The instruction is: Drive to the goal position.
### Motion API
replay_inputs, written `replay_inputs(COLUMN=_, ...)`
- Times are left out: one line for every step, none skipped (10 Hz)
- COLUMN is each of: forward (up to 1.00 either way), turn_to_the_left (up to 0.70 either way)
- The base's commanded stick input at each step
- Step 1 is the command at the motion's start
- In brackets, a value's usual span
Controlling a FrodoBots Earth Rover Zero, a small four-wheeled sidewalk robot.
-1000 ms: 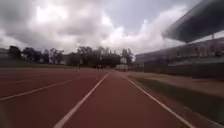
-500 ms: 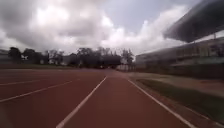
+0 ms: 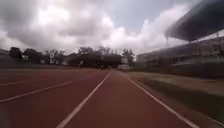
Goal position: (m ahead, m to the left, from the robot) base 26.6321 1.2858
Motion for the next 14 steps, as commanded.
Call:
replay_inputs(forward=0.7, turn_to_the_left=0.0)
replay_inputs(forward=0.7, turn_to_the_left=0.0)
replay_inputs(forward=0.7, turn_to_the_left=0.0)
replay_inputs(forward=0.7, turn_to_the_left=0.0)
replay_inputs(forward=0.7, turn_to_the_left=0.0)
replay_inputs(forward=0.7, turn_to_the_left=0.0)
replay_inputs(forward=0.7, turn_to_the_left=0.0)
replay_inputs(forward=0.7, turn_to_the_left=0.0)
replay_inputs(forward=0.7, turn_to_the_left=0.0)
replay_inputs(forward=0.7, turn_to_the_left=0.0)
replay_inputs(forward=0.7, turn_to_the_left=0.0)
replay_inputs(forward=0.7, turn_to_the_left=0.0)
replay_inputs(forward=0.7, turn_to_the_left=0.0)
replay_inputs(forward=0.7, turn_to_the_left=0.0)
